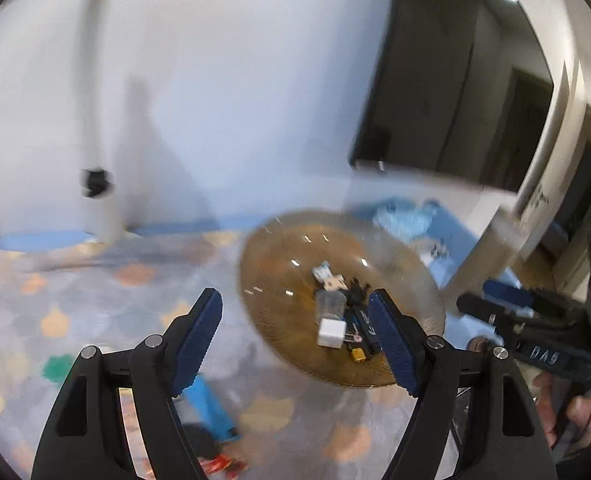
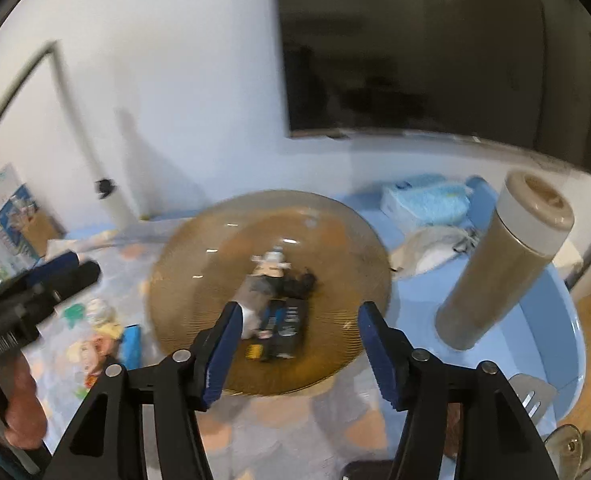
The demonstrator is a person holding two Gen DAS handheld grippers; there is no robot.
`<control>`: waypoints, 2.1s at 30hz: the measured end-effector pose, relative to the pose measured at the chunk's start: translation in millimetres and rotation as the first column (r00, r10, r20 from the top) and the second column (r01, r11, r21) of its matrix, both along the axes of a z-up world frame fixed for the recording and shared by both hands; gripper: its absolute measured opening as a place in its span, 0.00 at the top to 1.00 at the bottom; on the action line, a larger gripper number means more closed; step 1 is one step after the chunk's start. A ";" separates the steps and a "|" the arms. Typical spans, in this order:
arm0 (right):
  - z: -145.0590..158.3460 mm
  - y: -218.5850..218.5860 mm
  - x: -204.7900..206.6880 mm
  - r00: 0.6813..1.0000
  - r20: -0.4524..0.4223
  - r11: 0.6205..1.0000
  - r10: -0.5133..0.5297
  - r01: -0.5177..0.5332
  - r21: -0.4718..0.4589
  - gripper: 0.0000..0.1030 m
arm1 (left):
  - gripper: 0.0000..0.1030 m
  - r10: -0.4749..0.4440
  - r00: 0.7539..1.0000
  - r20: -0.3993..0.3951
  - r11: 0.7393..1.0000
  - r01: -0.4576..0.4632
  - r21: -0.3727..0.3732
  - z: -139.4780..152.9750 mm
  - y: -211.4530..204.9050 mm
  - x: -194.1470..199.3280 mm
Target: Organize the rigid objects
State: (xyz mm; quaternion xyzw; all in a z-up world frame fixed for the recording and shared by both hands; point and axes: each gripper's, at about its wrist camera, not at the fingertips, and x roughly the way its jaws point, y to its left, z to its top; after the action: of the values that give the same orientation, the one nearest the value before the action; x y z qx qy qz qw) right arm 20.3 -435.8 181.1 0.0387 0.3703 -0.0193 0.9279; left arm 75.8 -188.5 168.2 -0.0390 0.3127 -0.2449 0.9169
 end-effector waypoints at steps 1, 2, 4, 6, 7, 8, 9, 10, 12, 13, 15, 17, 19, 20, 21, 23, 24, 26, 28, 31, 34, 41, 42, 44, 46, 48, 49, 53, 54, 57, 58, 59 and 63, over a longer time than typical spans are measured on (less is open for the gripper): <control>4.4 8.5 -4.2 1.000 0.010 1.000 0.017 -0.017 -0.001 0.43 | 0.28 0.020 1.000 0.018 1.000 -0.020 -0.013 7.9 13.9 -8.3; 8.9 17.8 -8.8 0.999 0.020 0.999 0.038 -0.038 0.000 0.43 | 0.28 0.036 0.999 0.030 0.999 -0.035 -0.021 13.1 23.4 -14.8; 18.9 41.5 -19.7 0.995 0.043 0.995 0.095 -0.095 -0.001 0.43 | 0.28 0.078 0.995 0.059 0.996 -0.075 -0.042 23.3 51.7 -32.1; 22.8 61.6 -25.8 0.989 0.059 0.990 0.138 -0.137 -0.015 0.42 | 0.27 0.115 0.990 0.075 0.992 -0.111 -0.059 28.0 77.0 -45.6; 23.9 72.8 -29.4 0.985 0.065 0.987 0.158 -0.157 -0.024 0.38 | 0.23 0.139 0.987 0.077 0.989 -0.134 -0.068 27.8 90.0 -51.8; 23.4 84.2 -32.8 0.982 0.069 0.984 0.179 -0.177 -0.031 0.29 | 0.21 0.168 0.983 0.076 0.984 -0.162 -0.078 24.8 104.9 -58.2; 20.7 96.1 -36.9 0.978 0.074 0.980 0.197 -0.195 -0.038 0.23 | 0.18 0.193 0.979 0.071 0.979 -0.187 -0.082 20.9 116.7 -61.5; 16.0 107.5 -41.0 0.974 0.081 0.977 0.211 -0.208 -0.042 0.16 | 0.18 0.229 0.972 0.059 0.971 -0.224 -0.081 12.1 132.5 -66.2; 0.7 125.0 -47.6 0.967 0.078 0.970 0.243 -0.241 -0.033 0.15 | 0.18 0.291 0.956 0.035 0.956 -0.289 -0.053 -8.9 155.8 -71.6; -10.8 133.6 -50.5 0.963 0.074 0.966 0.259 -0.257 -0.032 0.15 | 0.18 0.331 0.943 0.024 0.944 -0.330 -0.022 -24.1 164.9 -72.8; -43.7 150.3 -54.7 0.958 0.057 0.960 0.281 -0.280 -0.032 0.15 | 0.18 0.387 0.922 -0.014 0.921 -0.387 0.036 -57.0 180.2 -72.3; -79.3 159.9 -54.8 0.954 0.025 0.954 0.298 -0.299 0.001 0.15 | 0.18 0.420 0.904 -0.081 0.906 -0.415 0.080 -96.9 193.4 -69.4; -111.5 166.1 -53.9 0.954 -0.011 0.954 0.298 -0.298 0.028 0.15 | 0.18 0.436 0.892 -0.118 0.899 -0.426 0.102 -122.8 199.6 -68.0; -120.1 166.3 -53.3 0.956 -0.020 0.956 0.293 -0.292 0.028 0.15 | 0.18 0.448 0.887 -0.116 0.892 -0.435 0.120 -131.4 202.2 -69.1; -128.1 165.9 -52.4 0.959 -0.028 0.959 0.282 -0.281 0.033 0.15 | 0.18 0.457 0.883 -0.107 0.886 -0.442 0.141 -136.6 201.3 -70.2; -135.3 162.3 -48.7 0.963 -0.044 0.964 0.264 -0.262 0.046 0.15 | 0.18 0.449 0.888 -0.095 0.888 -0.432 0.161 -137.8 196.8 -71.7; -134.6 160.5 -46.8 0.965 -0.041 0.965 0.259 -0.257 0.051 0.15 | 0.18 0.439 0.895 -0.076 0.893 -0.424 0.153 -135.2 194.3 -73.2; -137.3 156.8 -43.8 0.967 -0.046 0.967 0.251 -0.248 0.065 0.15 | 0.18 0.433 0.899 -0.064 0.891 -0.416 0.179 -138.4 186.8 -68.4; -140.1 151.8 -40.0 0.969 -0.074 0.970 0.234 -0.229 0.080 0.15 | 0.18 0.404 0.912 -0.077 0.901 -0.382 0.205 -141.4 179.8 -66.6; -142.1 145.8 -37.3 0.974 -0.090 0.975 0.209 -0.201 0.097 0.15 | 0.18 0.385 0.920 -0.069 0.905 -0.362 0.222 -141.2 176.7 -72.3; -139.1 145.1 -41.1 0.976 -0.070 0.976 0.204 -0.197 0.090 0.15 | 0.18 0.378 0.923 -0.075 0.906 -0.352 0.236 -142.8 174.1 -72.9; -134.0 152.3 -47.8 0.977 -0.035 0.978 0.209 -0.208 0.037 0.15 | 0.18 0.326 0.944 -0.057 0.904 -0.294 0.310 -145.4 157.5 -75.2; -133.9 152.1 -47.4 0.977 -0.034 0.977 0.210 -0.209 0.038 0.15 | 0.18 0.317 0.946 -0.059 0.906 -0.284 0.315 -145.5 156.1 -75.4; -133.9 152.4 -47.9 0.974 -0.033 0.974 0.222 -0.221 0.044 0.15 | 0.18 0.279 0.957 -0.079 0.922 -0.243 0.301 -144.4 153.3 -76.8; -133.4 154.3 -49.4 0.972 -0.030 0.972 0.233 -0.232 0.040 0.15 | 0.18 0.250 0.959 -0.134 0.945 -0.211 0.250 -143.7 152.4 -78.6; -133.2 155.9 -49.8 0.971 -0.028 0.971 0.238 -0.237 0.033 0.15 | 0.18 0.159 0.967 -0.198 0.984 -0.138 0.116 -140.4 147.2 -85.3; -133.4 156.0 -49.6 0.971 -0.030 0.971 0.238 -0.237 0.033 0.15 | 0.18 0.131 0.969 -0.209 0.989 -0.115 0.089 -139.7 142.4 -87.9; -135.0 150.7 -46.2 0.973 -0.041 0.973 0.225 -0.223 0.061 0.17 | 0.18 0.079 0.970 -0.229 0.990 -0.050 0.129 -143.2 99.5 -86.2; -135.3 147.6 -45.4 0.977 -0.042 0.977 0.208 -0.205 0.065 0.19 | 0.20 0.078 0.970 -0.230 0.990 -0.050 0.129 -144.3 93.2 -83.2; -139.7 131.3 -38.4 0.985 -0.067 0.979 0.161 -0.151 0.141 0.20 | 0.20 0.093 0.964 -0.248 0.993 -0.070 0.098 -143.4 91.1 -71.0; -140.6 127.7 -36.7 0.984 -0.071 0.975 0.161 -0.148 0.163 0.20 | 0.26 0.096 0.962 -0.256 0.993 -0.076 0.088 -143.4 93.7 -68.0; -141.6 125.8 -35.4 0.984 -0.076 0.973 0.161 -0.145 0.178 0.20 | 0.30 0.090 0.960 -0.264 0.994 -0.070 0.082 -144.4 95.9 -66.2; -143.4 131.4 -33.0 0.977 -0.092 0.969 0.193 -0.175 0.176 0.20 | 0.34 0.062 0.959 -0.276 0.996 -0.044 0.073 -143.5 118.3 -76.2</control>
State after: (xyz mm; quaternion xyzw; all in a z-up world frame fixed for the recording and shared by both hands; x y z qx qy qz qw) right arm -12.7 -304.4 37.8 0.0806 0.4223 0.0959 0.8978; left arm -0.4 -70.2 24.7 -0.0511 0.4452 -0.2018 0.8709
